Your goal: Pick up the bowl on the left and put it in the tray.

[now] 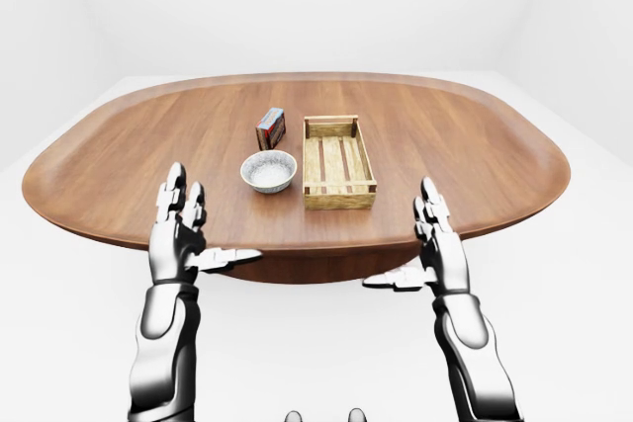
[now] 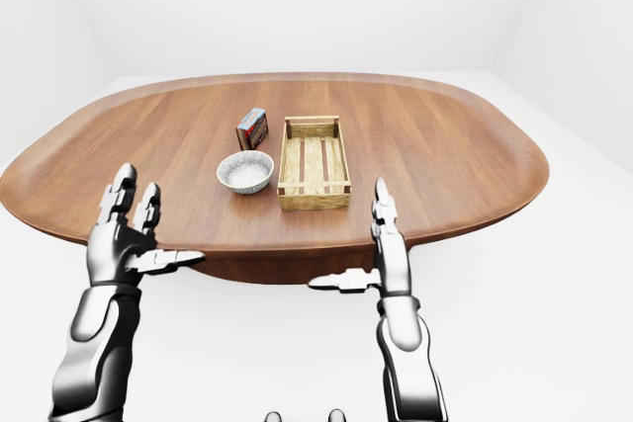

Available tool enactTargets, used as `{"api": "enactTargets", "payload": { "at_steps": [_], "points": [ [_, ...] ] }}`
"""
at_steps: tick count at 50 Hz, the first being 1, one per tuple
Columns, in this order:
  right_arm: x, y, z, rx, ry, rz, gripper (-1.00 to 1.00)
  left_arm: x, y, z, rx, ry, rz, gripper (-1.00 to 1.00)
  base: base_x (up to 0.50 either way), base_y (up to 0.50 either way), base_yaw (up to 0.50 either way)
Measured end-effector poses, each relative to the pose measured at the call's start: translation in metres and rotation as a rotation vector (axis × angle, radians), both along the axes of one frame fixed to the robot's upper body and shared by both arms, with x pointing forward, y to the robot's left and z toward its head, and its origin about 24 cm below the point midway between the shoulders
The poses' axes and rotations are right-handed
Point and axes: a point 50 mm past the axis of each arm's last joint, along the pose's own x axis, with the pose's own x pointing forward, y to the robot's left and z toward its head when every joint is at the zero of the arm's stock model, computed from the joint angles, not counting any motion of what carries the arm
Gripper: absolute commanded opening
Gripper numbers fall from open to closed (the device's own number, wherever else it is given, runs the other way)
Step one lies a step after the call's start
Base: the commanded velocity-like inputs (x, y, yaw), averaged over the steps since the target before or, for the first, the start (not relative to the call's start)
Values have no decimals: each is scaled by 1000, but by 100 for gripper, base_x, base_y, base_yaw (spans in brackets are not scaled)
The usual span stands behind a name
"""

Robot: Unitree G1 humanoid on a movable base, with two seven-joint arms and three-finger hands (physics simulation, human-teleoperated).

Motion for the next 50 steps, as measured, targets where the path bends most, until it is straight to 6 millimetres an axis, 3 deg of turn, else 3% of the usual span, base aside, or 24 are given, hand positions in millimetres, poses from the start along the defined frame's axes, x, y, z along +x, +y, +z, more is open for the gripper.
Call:
{"api": "enactTargets", "payload": {
  "at_steps": [12, 20, 50],
  "points": [
    [-28, 9, 40, -42, -167, 30, 100, -5, 10, 14, 0, -61, 38, 100, 0, 0, 0],
    [-41, 12, 56, -53, -235, 39, 100, -6, 15, 19, -2, -81, 55, 100, 0, 0, 0],
    [-47, 16, 64, -47, -270, 51, 100, -8, 24, 28, 9, -113, 81, 100, 0, 42, 0]
  ]
}}
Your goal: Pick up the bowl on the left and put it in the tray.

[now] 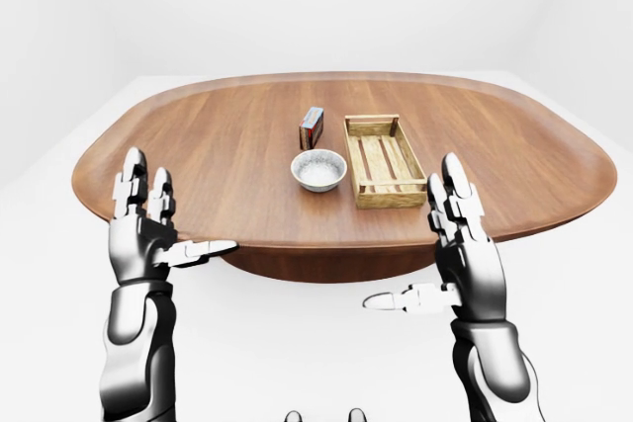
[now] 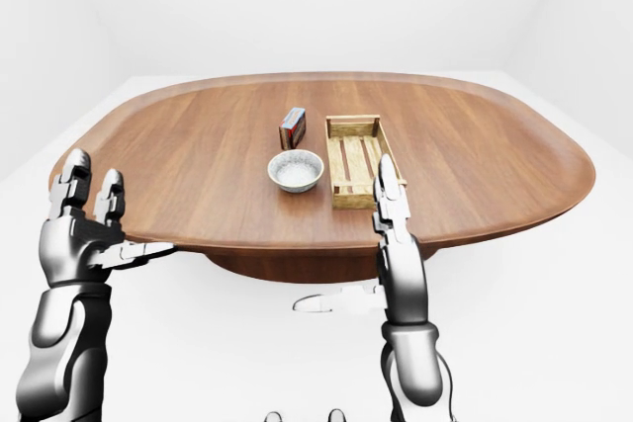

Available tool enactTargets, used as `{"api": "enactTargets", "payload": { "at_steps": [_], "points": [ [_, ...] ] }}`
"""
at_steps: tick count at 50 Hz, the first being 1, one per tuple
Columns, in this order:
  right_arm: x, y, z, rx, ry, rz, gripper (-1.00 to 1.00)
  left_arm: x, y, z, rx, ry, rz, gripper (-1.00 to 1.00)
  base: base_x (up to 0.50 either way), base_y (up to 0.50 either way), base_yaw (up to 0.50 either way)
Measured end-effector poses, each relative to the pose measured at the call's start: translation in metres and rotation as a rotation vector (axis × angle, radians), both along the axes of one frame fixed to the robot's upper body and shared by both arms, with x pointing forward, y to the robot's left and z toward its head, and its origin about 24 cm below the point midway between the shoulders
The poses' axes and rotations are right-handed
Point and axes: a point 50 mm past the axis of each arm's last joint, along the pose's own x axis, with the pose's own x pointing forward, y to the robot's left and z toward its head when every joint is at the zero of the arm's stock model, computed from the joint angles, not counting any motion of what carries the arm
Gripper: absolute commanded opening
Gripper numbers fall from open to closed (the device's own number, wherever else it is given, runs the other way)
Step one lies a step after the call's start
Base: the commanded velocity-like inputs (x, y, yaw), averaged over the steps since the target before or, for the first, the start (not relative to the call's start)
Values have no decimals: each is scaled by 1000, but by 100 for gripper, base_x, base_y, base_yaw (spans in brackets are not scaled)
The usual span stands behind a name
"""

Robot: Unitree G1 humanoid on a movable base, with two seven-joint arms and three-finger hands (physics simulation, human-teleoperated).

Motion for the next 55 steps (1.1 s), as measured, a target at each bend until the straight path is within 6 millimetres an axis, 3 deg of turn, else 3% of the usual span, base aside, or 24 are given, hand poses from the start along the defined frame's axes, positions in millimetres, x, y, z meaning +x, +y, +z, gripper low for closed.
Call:
{"api": "enactTargets", "payload": {
  "at_steps": [8, 55],
  "points": [
    [-1, 0, 1, 3, -4, 1, 100, -3, 0, 3, -4, -16, 2, 100, 9, 0, 0],
    [-4, 0, -1, -14, 10, 19, 100, -7, 1, 10, -9, -52, -5, 100, 50, 0, 0]
  ]
}}
